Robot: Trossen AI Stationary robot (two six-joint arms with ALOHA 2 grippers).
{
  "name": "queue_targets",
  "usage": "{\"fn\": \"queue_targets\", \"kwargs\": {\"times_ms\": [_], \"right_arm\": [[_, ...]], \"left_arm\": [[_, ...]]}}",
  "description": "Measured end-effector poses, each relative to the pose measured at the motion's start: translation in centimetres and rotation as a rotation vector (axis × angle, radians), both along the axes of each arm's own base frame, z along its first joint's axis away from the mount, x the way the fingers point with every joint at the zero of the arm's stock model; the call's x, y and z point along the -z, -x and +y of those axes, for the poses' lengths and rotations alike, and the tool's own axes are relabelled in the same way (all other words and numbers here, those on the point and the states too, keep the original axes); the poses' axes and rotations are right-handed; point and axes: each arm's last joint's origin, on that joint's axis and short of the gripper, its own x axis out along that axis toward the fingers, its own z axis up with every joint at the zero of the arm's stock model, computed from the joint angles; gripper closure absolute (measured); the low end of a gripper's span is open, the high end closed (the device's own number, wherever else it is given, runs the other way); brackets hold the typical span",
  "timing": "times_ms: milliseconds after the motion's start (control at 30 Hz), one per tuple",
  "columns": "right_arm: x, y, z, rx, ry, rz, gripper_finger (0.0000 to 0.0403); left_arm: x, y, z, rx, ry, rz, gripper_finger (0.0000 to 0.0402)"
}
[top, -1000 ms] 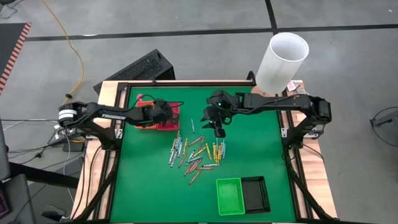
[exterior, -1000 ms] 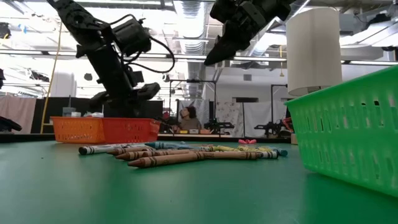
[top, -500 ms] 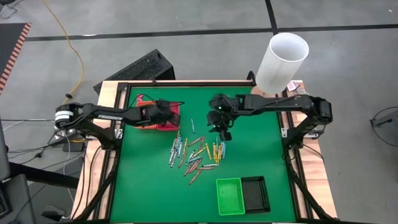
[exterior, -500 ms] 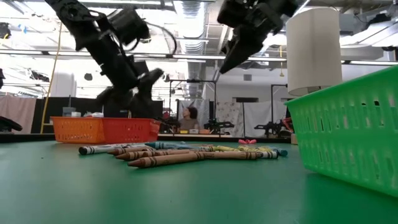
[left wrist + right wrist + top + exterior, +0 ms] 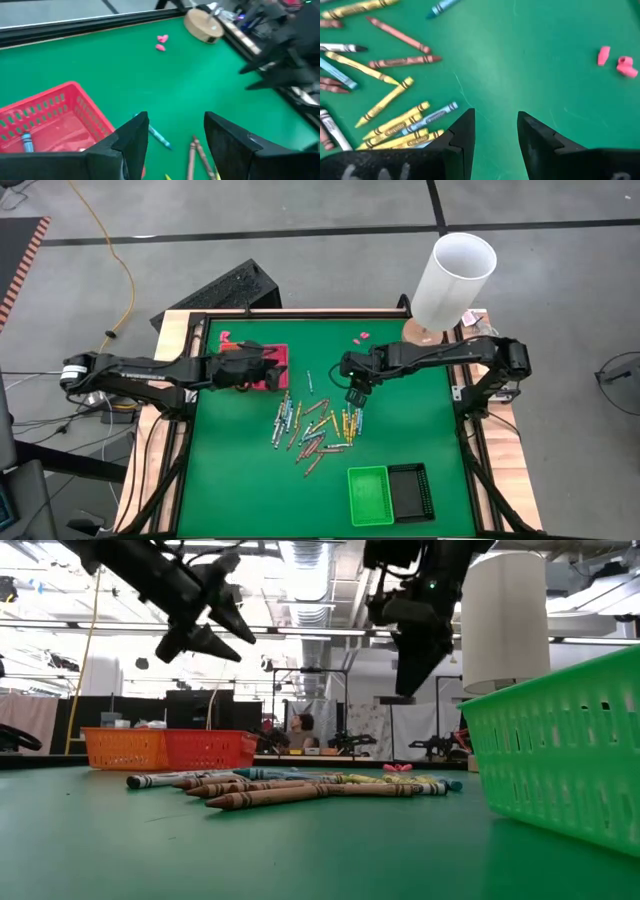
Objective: Sort crayons
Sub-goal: Put the blue crayon into the red bin
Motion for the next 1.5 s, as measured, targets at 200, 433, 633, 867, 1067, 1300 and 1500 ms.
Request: {"fn": "queue_targets", "kwargs": {"times_ms": [200, 433, 633, 867, 1067, 1300, 1500], "right_arm": [[3.4, 1.5, -0.5, 0.055, -0.141, 0.112, 0.0262], [6.2, 6.5, 0.1, 0.271, -0.264, -0.040, 0.0262], [7.4, 7.7, 1.6, 0.394, -0.382, -0.292, 0.0262], [8.2, 5.7, 1.5, 0.409, -0.285, -0.419, 0.0262], [9.5, 3.4, 1.7, 0.382, -0.280, -0.439, 0.0262], [10.2, 0.5, 3.0, 0.345, -0.245, -0.357, 0.0263], [9.9, -0.3, 3.6, 0.362, -0.158, -0.246, 0.0278]], "left_arm": [[-0.8, 0.6, -1.2, 0.043, -0.026, -0.022, 0.0221], [-0.6, 0.6, -1.8, 0.046, -0.040, -0.001, 0.0221], [-0.6, 0.6, -2.1, 0.058, -0.034, -0.005, 0.0221], [-0.6, 0.6, -2.2, 0.019, -0.056, -0.004, 0.0221], [-0.6, 0.6, -2.1, 0.011, -0.059, -0.003, 0.0221], [-0.6, 0.6, -2.1, -0.005, -0.063, -0.004, 0.0221], [-0.5, 0.7, -2.1, 0.003, -0.060, 0.003, 0.0221]]}}
